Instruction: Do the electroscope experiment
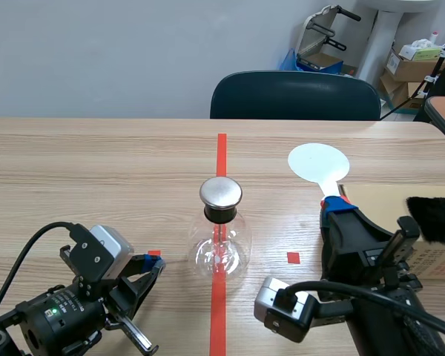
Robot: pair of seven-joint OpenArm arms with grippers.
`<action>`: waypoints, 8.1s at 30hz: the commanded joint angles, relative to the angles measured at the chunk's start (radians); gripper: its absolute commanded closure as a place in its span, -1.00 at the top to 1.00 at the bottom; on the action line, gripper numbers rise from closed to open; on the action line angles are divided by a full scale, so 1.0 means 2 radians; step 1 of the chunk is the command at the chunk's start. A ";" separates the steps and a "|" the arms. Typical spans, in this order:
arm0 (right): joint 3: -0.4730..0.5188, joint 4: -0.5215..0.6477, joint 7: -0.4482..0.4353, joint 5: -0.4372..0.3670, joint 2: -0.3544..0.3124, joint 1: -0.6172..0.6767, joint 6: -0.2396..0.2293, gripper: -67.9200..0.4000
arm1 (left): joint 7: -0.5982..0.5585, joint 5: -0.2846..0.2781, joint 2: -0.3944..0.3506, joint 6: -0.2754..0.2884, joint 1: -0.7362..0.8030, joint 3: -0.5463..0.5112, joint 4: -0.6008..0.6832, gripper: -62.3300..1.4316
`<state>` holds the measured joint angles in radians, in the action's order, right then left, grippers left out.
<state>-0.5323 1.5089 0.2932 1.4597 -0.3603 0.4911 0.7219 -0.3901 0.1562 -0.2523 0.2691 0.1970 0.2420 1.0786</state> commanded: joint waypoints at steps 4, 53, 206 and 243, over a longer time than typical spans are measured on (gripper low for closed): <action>0.002 0.001 0.002 0.001 -0.004 -0.006 0.031 -0.96 | -0.005 -0.001 0.001 0.002 0.001 -0.003 0.008 -0.78; 0.002 0.001 -0.230 0.001 -0.004 -0.005 0.031 -0.96 | -0.005 -0.002 0.001 0.002 0.001 -0.003 0.008 -0.78; 0.002 0.001 0.095 0.001 -0.004 -0.006 0.031 -0.96 | 0.019 -0.002 0.004 0.002 0.002 -0.003 0.008 -0.78; 0.002 0.001 0.077 0.001 -0.004 -0.006 0.031 -0.96 | 0.010 -0.002 0.002 0.002 0.002 -0.003 0.008 -0.78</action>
<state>-0.5323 1.5089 0.4427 1.4593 -0.3603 0.4911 0.7219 -0.3527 0.1562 -0.2520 0.2726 0.2020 0.2417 1.0786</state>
